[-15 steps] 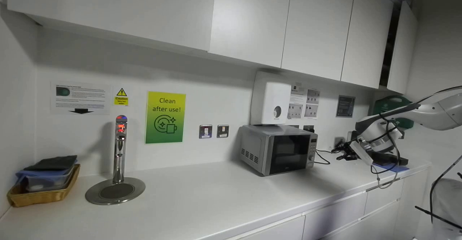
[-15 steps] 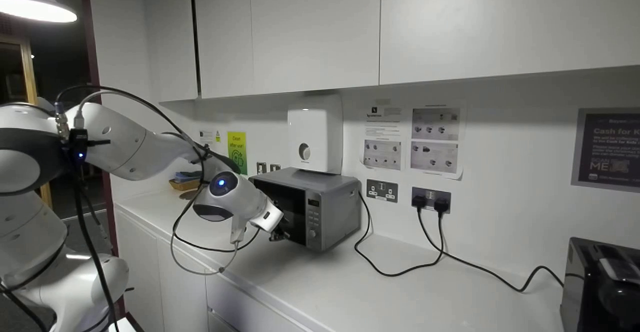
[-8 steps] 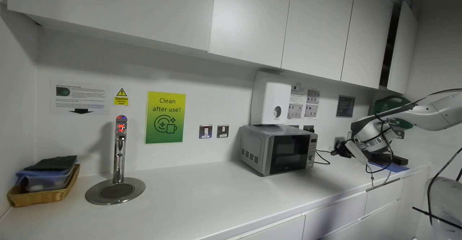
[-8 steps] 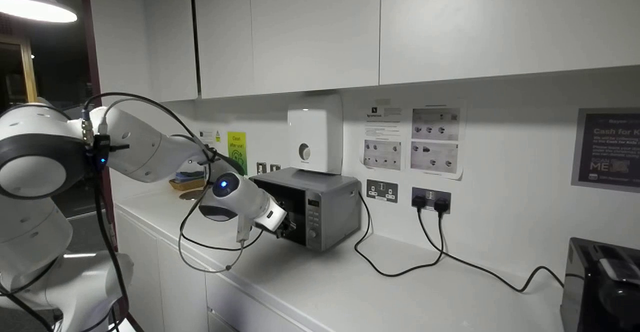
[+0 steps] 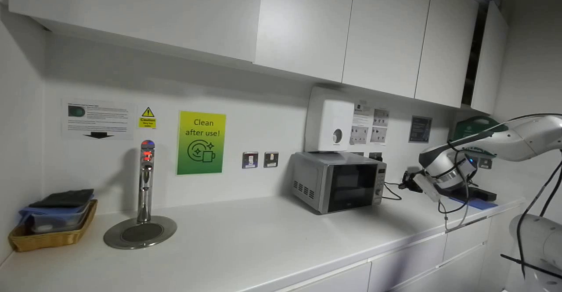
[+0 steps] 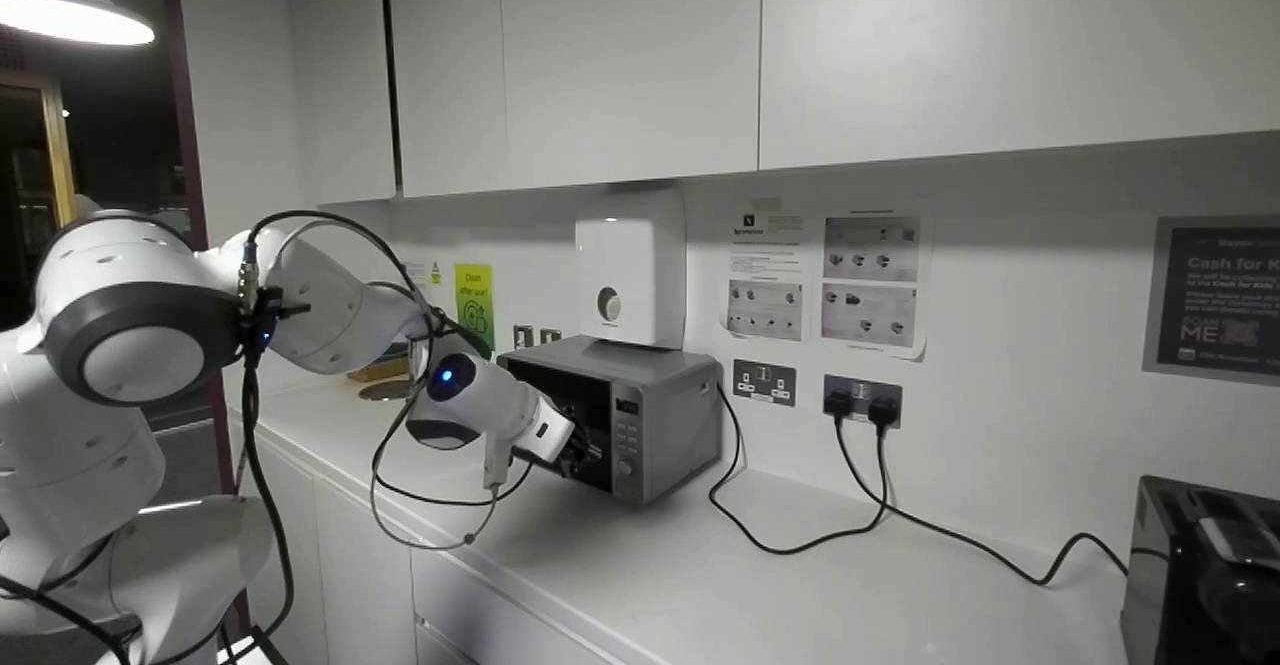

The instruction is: Press a button on the right side of the microwave

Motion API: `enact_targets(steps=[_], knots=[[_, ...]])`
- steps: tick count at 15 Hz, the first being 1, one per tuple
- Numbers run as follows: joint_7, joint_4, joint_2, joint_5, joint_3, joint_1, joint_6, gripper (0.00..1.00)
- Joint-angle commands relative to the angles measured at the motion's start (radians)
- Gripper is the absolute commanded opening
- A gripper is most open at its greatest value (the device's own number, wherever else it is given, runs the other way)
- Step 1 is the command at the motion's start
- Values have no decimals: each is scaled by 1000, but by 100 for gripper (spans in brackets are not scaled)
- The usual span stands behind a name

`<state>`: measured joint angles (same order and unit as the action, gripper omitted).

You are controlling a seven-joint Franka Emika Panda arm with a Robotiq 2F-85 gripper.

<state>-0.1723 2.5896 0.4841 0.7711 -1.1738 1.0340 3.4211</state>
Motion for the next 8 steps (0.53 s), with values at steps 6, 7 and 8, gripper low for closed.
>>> enact_targets(steps=[6,7,8], knots=[[74,-111,29,-165,-180,170,40,0],[87,-127,27,-183,-204,191,39,0],[97,-137,25,-197,-223,207,39,0]])
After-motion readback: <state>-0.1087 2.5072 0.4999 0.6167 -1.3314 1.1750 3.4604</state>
